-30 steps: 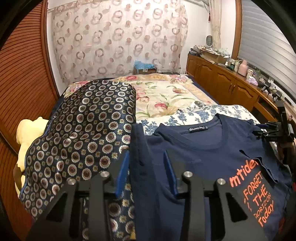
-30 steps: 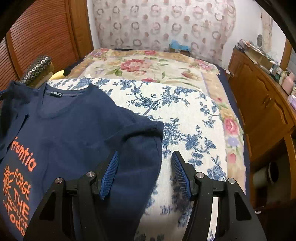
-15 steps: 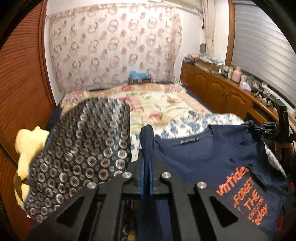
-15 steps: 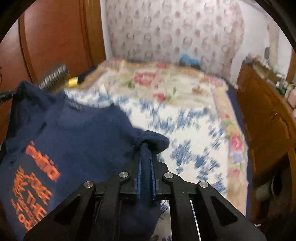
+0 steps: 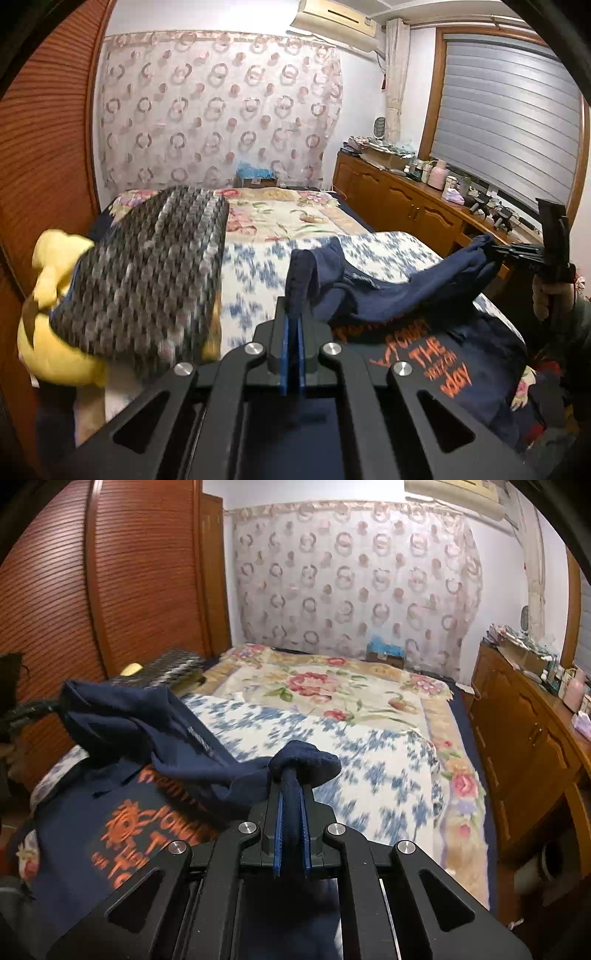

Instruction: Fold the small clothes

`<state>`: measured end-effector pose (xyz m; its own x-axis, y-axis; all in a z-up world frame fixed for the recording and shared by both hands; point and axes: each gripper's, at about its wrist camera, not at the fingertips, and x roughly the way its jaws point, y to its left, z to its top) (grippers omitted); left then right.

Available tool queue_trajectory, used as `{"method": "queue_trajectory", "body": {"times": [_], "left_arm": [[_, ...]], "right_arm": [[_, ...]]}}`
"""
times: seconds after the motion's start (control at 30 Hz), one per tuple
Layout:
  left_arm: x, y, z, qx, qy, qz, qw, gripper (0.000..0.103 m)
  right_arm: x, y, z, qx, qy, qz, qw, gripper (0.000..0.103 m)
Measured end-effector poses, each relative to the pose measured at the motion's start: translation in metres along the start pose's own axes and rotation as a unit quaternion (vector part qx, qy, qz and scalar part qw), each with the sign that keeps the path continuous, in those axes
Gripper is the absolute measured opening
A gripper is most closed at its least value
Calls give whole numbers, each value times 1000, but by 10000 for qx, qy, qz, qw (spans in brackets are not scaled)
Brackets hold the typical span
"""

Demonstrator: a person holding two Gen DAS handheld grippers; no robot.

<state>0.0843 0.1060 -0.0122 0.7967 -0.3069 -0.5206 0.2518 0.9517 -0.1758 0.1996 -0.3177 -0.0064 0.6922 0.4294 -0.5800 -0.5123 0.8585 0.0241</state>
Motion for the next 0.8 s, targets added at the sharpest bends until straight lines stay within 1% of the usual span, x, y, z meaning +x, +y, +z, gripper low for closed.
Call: {"method": "queue_trajectory", "body": {"times": [0.1,0.2,0.33,0.47,0.53,0.67,0.73,0.8], "left_arm": [[-15,-2,-20,-39,3,-17,10000,1],[-30,-6,-38,-78,-34,10,10000,1],[-49,-7,-57,-265,-127,-80,9995,1],[-66,-7,-63,-313,-184,-70,9993,1],[-75,-8,-66,-326,-186,-4,9993,1],[-86,-12,-72,-309,-69,73,9995,1],[-87,-15,-79,-238,14,160,9996,1],[-84,-15,-86,-198,121,210,9995,1]], "right_arm": [[-19,10,-21,62,-15,33,10000,5],[-33,13,-34,85,-23,18,10000,5],[-52,16,-49,177,-47,45,9998,5],[-72,16,-60,230,-89,-36,9997,5],[-84,16,-65,235,-102,-46,9997,5],[-102,21,-72,263,-85,9,9996,5],[-106,23,-79,274,-26,31,9996,5],[-102,24,-91,296,66,-42,9995,5]]}}
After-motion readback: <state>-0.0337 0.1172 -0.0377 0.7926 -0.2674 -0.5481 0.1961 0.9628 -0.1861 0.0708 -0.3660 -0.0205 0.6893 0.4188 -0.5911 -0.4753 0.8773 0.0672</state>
